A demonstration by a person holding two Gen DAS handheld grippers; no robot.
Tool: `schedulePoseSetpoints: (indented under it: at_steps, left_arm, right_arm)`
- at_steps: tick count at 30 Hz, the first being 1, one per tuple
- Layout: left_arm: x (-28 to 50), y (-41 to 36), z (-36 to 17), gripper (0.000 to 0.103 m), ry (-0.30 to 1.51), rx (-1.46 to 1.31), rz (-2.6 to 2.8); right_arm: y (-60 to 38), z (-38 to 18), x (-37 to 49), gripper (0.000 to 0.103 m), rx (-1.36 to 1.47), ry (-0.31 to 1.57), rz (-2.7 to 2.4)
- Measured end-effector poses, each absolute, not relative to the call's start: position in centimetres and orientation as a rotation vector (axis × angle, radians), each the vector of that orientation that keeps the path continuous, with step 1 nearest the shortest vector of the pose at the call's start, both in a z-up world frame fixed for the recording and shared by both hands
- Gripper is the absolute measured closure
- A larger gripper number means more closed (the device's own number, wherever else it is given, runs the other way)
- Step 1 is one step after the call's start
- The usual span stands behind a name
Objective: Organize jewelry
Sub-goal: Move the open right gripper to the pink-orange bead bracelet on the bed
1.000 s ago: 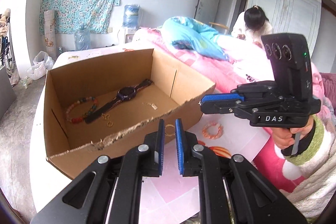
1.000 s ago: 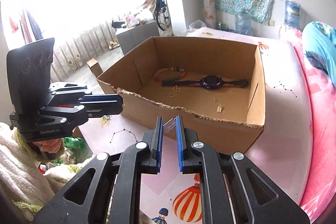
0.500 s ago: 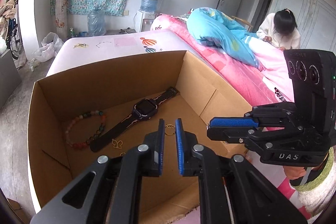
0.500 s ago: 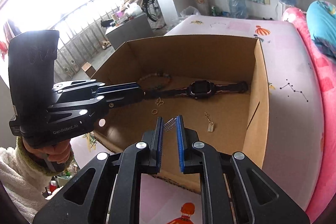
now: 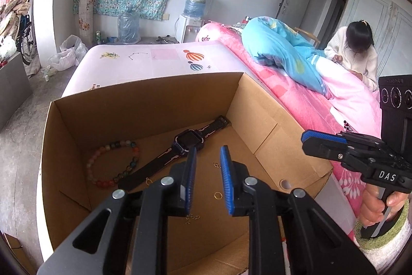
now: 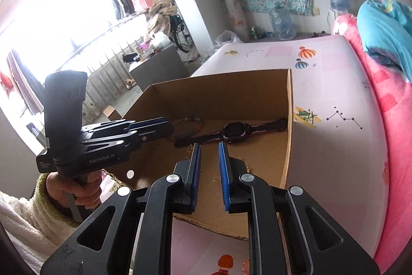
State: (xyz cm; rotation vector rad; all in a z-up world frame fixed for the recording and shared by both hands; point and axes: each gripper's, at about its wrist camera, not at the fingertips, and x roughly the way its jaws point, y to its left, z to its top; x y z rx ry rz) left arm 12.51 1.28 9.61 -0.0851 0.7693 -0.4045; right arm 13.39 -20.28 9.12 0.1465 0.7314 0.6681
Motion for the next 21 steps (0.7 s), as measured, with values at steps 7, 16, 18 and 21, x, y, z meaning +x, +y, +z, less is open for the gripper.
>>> schedulePoseSetpoints:
  at_steps: [7, 16, 18, 21]
  left_arm:
    - [7.5, 1.4, 11.9, 0.085, 0.64, -0.07, -0.547]
    - [0.8, -3.9, 9.5, 0.08, 0.686, -0.005, -0.873]
    - [1.1, -5.7, 7.1, 0.08, 0.774, -0.013, -0.867]
    - [2.3, -7.7, 3.7, 0.08, 0.858, -0.024, -0.822]
  right_arm:
    - [-25.6, 10.0, 9.2, 0.086, 0.219, 0.641, 0.521]
    - [-28.1, 3.6, 7.2, 0.083, 0.296, 0.826, 0.388]
    - [-27.7, 1.7, 7.3, 0.083, 0.293, 0.888, 0.359]
    - [-27.3, -0.3, 7.5, 0.083, 0.295, 0.943, 0.334]
